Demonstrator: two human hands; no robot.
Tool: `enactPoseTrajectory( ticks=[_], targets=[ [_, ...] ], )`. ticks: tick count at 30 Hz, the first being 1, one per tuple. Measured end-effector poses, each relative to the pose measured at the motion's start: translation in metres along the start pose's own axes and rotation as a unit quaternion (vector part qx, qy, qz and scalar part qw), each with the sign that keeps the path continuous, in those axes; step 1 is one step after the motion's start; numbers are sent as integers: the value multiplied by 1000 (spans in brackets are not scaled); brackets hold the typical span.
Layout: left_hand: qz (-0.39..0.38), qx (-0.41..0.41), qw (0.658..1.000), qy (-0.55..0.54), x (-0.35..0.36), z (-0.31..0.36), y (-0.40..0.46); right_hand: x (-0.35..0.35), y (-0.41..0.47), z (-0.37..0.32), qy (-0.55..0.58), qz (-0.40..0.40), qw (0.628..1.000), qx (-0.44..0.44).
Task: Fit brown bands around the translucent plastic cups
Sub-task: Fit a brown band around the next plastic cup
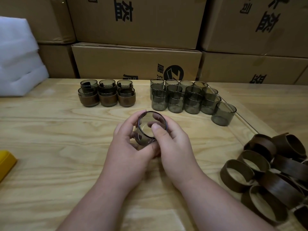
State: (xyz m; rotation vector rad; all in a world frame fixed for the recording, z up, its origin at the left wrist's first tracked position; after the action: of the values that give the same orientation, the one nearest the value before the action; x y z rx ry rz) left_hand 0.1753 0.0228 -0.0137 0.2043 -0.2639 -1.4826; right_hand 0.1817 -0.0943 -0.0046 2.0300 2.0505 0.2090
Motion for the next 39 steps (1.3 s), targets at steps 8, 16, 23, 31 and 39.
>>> enactPoseTrajectory(
  ticks=[8, 16, 23, 31, 39],
  targets=[
    [-10, -16, 1000, 23, -1, -2, 0, -4, 3, 4, -23, 87, 996, 8],
    [-35, -6, 999, 40, 1, -1, -1, -6, 4, 3, -22, 124, 991, 43],
    [-24, -16, 1000, 0, -1, -2, 1, -5, 0, 1, 63, 39, 997, 36],
    [-10, -30, 999, -34, -3, -6, 3, -4, 1, 3, 34, -24, 999, -7],
    [-6, -35, 999, -38, -4, -6, 4, -3, 0, 3, -20, -15, 1000, -2]
  ],
)
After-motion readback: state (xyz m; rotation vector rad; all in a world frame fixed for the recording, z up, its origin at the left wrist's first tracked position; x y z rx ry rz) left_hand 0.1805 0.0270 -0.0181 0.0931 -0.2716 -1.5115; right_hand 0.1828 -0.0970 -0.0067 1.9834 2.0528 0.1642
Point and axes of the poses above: each hand's wrist, its own y-axis towards the middle knuckle, its own x-axis out of the palm, z = x × y, the point moved 2 cm from there along y, towards the middle knuckle, and after that the axes turned 11 degrees about -y, right-handed, at the moved point
